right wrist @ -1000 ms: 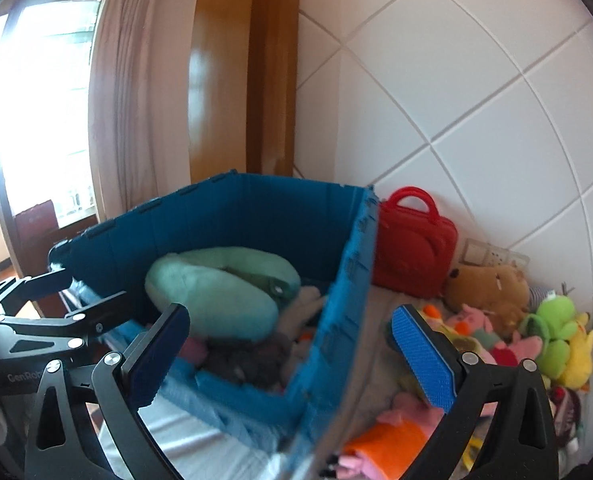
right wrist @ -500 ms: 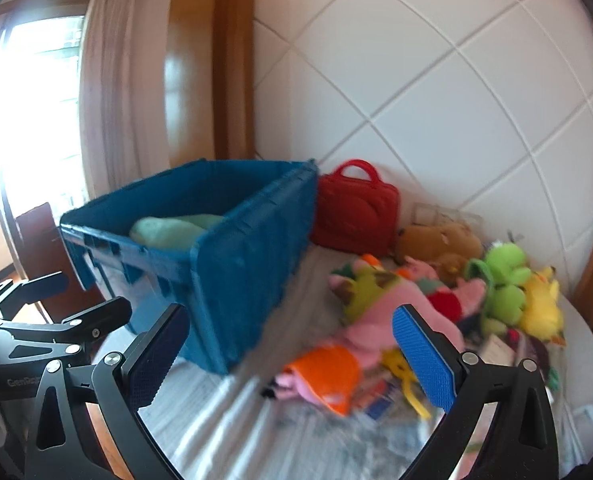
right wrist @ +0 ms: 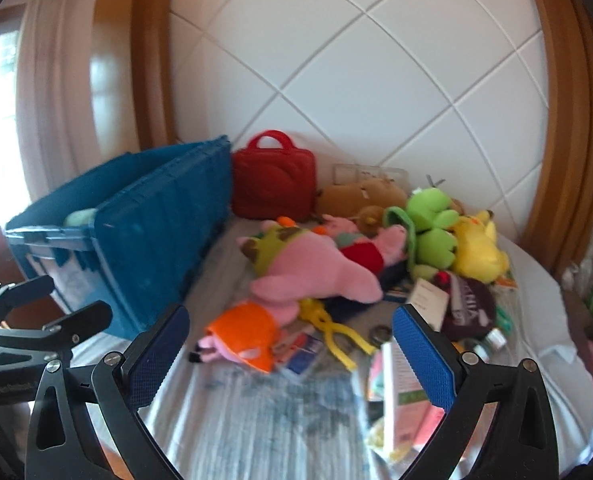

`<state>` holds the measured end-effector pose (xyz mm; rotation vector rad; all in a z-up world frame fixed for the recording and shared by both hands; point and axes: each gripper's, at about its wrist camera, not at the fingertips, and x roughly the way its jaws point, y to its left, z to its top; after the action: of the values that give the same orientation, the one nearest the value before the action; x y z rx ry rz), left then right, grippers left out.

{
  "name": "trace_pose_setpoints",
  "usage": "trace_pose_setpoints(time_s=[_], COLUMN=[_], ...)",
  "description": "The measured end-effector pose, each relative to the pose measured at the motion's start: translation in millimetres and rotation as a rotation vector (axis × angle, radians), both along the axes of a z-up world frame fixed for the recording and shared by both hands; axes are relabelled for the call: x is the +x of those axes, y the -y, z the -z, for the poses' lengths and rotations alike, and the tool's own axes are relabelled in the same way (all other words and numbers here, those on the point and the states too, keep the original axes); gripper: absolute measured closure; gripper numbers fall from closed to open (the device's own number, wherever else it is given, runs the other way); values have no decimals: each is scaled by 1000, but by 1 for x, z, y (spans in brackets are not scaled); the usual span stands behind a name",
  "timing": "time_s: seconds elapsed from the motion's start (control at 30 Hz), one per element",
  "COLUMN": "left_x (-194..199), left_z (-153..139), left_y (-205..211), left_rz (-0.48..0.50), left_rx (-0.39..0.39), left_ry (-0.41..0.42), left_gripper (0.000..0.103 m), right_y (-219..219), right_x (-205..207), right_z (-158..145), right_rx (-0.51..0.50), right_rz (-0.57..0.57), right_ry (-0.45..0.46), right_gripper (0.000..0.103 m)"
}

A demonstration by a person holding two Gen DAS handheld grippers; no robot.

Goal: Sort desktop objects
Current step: 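Withdraw both tools from the crate back toward the toy pile, then reach both tools toward the pink Patrick star plush in the pile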

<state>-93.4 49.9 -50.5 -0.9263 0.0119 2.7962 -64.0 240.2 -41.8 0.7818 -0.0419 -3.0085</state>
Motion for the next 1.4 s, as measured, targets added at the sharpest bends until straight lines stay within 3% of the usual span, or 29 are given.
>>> trace_pose_setpoints(time_s=[0.43,1.07,1.4], left_x=[-37,-135,-205], left_z=[37,61,72], left_y=[-26,-86,-67], left_rz=[53,-114,20], left_rx=[-10,-36,-84], left_ry=[81,137,148], left_gripper=[0,0,0], right_y=[-33,-121,-109], right_x=[-23,-145,-179], right_z=[29,78,94], right_rx=[8,-33,-67], right_rz=[85,-63,75], right_ry=[62,190,219], right_gripper=[0,0,0])
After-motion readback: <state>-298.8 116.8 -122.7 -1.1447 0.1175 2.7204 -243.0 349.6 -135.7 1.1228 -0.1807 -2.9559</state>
